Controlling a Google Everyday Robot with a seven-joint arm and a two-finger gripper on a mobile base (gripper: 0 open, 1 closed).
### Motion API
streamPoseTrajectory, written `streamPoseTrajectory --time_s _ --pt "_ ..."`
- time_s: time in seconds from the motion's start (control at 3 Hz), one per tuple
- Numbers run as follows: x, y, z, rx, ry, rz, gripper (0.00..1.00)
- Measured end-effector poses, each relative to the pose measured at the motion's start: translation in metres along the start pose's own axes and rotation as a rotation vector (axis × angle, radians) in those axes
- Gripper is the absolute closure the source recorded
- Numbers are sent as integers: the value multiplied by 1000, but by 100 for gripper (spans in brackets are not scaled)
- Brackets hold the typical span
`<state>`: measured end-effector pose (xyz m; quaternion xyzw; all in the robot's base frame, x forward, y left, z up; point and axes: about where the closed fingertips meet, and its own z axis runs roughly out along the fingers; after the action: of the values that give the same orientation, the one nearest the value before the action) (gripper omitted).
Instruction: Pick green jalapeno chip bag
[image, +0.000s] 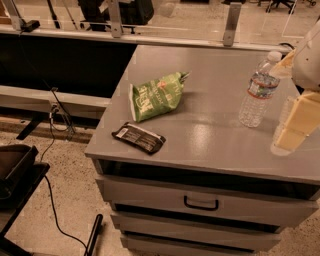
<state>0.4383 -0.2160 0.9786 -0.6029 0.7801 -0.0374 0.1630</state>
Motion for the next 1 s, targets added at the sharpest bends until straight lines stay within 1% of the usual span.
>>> streamPoseTrajectory --time_s 0.33,0.67,1.0 --pt "0 0 0 0 0 0 7" --pt "-11 -8 1 15 -23 -41 0" --pt "-45 -31 5 40 -47 -180 0"
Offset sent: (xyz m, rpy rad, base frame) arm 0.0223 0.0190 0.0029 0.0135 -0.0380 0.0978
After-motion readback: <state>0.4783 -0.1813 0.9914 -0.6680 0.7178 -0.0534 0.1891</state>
